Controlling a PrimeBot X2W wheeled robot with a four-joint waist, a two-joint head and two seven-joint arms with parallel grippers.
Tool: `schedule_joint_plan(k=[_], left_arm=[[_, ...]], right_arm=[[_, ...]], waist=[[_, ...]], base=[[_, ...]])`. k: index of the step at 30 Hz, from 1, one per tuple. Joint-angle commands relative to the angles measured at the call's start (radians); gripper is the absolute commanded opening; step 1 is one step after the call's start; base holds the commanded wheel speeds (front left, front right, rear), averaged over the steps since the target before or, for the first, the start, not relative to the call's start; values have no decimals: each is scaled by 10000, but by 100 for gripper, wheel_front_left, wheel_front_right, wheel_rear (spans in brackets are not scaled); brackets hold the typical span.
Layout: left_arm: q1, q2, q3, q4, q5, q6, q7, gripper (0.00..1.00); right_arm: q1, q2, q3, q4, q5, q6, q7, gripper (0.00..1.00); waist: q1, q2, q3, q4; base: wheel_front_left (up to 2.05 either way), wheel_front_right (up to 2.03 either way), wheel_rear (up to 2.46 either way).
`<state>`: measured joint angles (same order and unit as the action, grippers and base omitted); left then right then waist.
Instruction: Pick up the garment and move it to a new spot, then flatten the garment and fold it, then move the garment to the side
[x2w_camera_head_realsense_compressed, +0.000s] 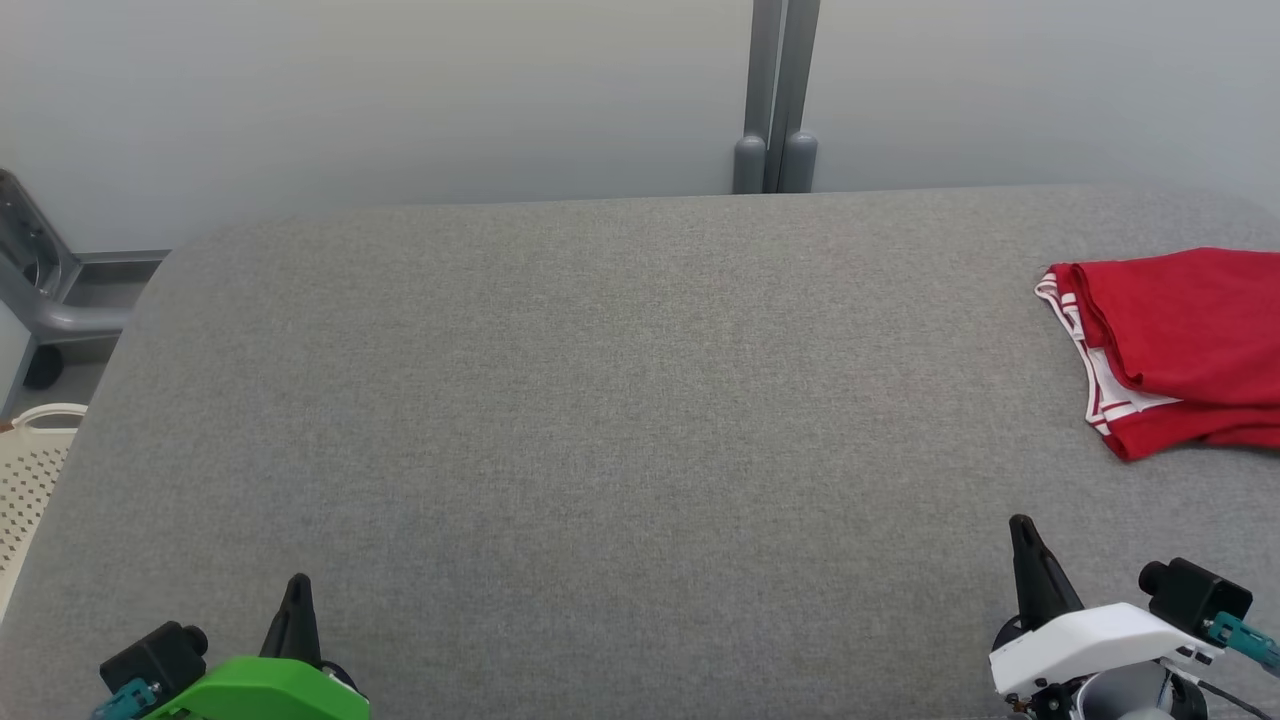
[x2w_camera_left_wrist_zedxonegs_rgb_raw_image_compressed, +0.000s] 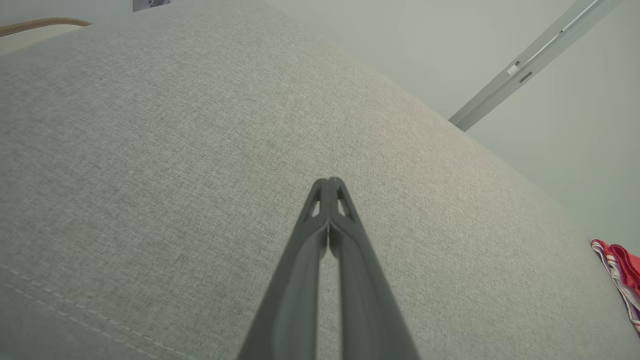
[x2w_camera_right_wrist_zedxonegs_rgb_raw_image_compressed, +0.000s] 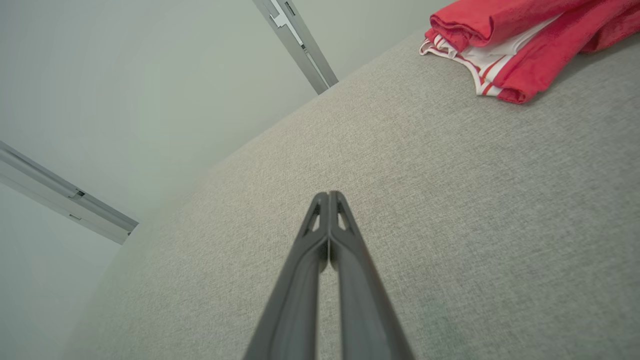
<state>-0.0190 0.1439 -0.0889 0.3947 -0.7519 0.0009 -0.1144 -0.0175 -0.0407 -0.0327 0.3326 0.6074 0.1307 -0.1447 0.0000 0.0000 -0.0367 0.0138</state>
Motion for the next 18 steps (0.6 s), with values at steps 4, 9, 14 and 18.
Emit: schedule_joint_plan(k=[4,9,14,18], left_arm=[[-465,-14,263,-188,-703,-127,262,0],[-585,-86,431,-220,-1300,-222,521,0],[-694,-153,585,-246,-1870,-312,760,0],[-787,-200,708,-270,-2301,-384,951,0]], right_arm=[[-36,-50,-51,-342,864,0,95,0],[-18,-56,-76,-481,1581,0,182,0],[1,-61,-99,-610,2262,0,260,0],[15,-65,-119,-710,2779,0,318,0]], waist=[[0,0,17,-6],[0,0,36,-13],[0,0,54,-20],[0,0,69,-26]], base=[[0,0,0],[0,0,0],[0,0,0],[0,0,0]])
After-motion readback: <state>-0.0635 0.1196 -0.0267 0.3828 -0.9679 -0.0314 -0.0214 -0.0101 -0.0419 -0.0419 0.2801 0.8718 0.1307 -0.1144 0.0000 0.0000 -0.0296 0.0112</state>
